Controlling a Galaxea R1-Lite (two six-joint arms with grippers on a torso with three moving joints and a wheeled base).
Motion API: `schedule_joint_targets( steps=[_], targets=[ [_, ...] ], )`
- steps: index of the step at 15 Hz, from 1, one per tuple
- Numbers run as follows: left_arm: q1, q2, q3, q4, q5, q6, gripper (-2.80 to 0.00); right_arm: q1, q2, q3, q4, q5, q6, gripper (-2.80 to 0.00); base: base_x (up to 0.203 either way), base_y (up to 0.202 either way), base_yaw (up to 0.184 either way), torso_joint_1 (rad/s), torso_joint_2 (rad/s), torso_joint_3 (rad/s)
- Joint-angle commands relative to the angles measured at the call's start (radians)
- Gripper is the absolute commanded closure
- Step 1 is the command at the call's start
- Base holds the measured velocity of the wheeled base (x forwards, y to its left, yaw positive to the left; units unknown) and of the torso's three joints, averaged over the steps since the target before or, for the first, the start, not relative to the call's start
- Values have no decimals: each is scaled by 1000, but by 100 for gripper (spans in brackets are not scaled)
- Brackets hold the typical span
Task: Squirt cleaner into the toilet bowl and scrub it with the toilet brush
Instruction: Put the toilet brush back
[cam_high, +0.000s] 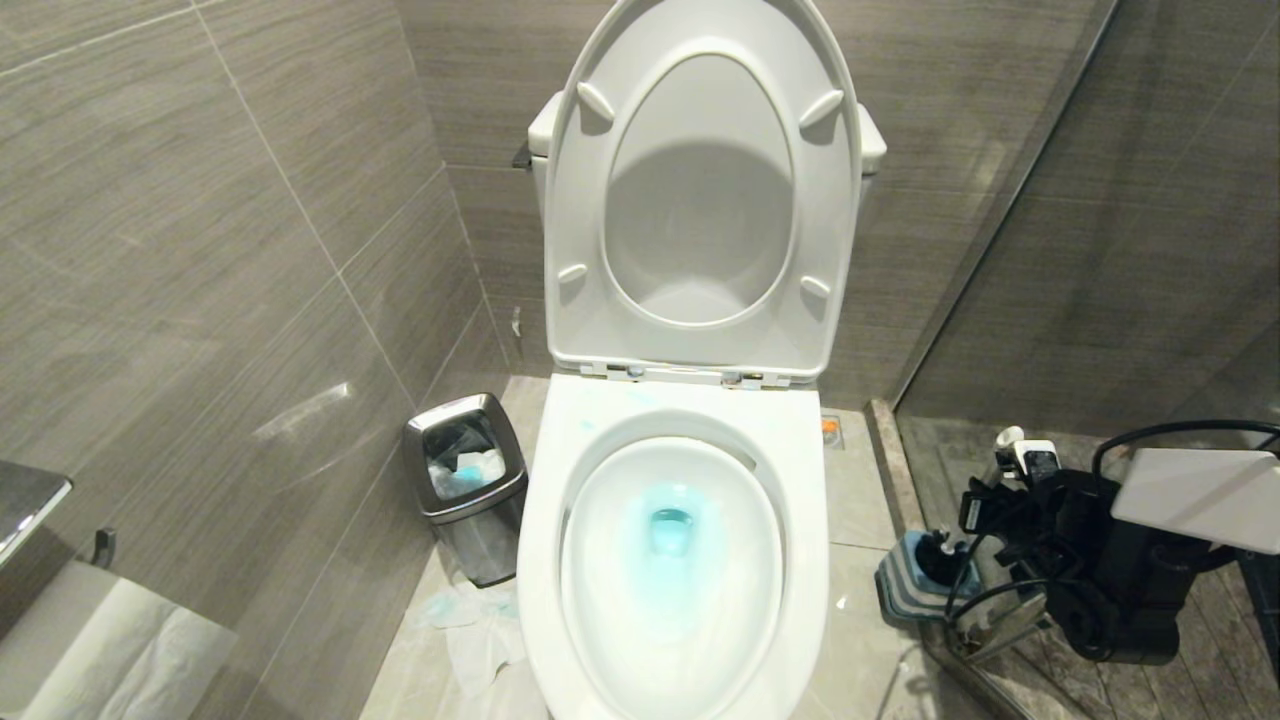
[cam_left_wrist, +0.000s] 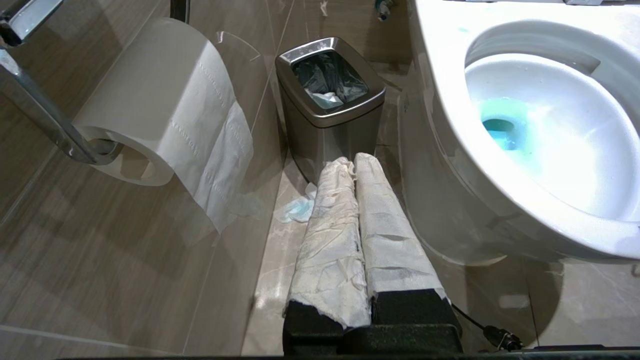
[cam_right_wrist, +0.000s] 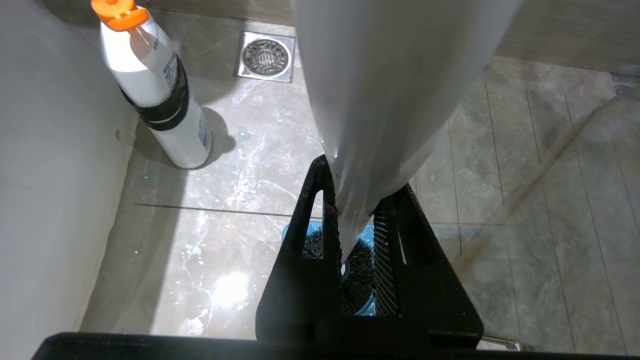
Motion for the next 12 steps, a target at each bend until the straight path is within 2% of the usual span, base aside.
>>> schedule_joint_targets(
  steps=[1,9,10,12],
  targets=[
    [0,1,0,0,0,0,0,0,-6,2,-9,0,14,0,0,0,0,0,0,0],
    [0,1,0,0,0,2,0,0,1,3,-9,0,26,0,0,0,0,0,0,0],
    [0,1,-1,0,0,3,0,-1,6,3,-9,-1,26,-280,0,0,0,0,0,0],
    [0,1,-1,0,0,3,0,0,6,3,-9,-1,27,-280,0,0,0,0,0,0]
  ],
)
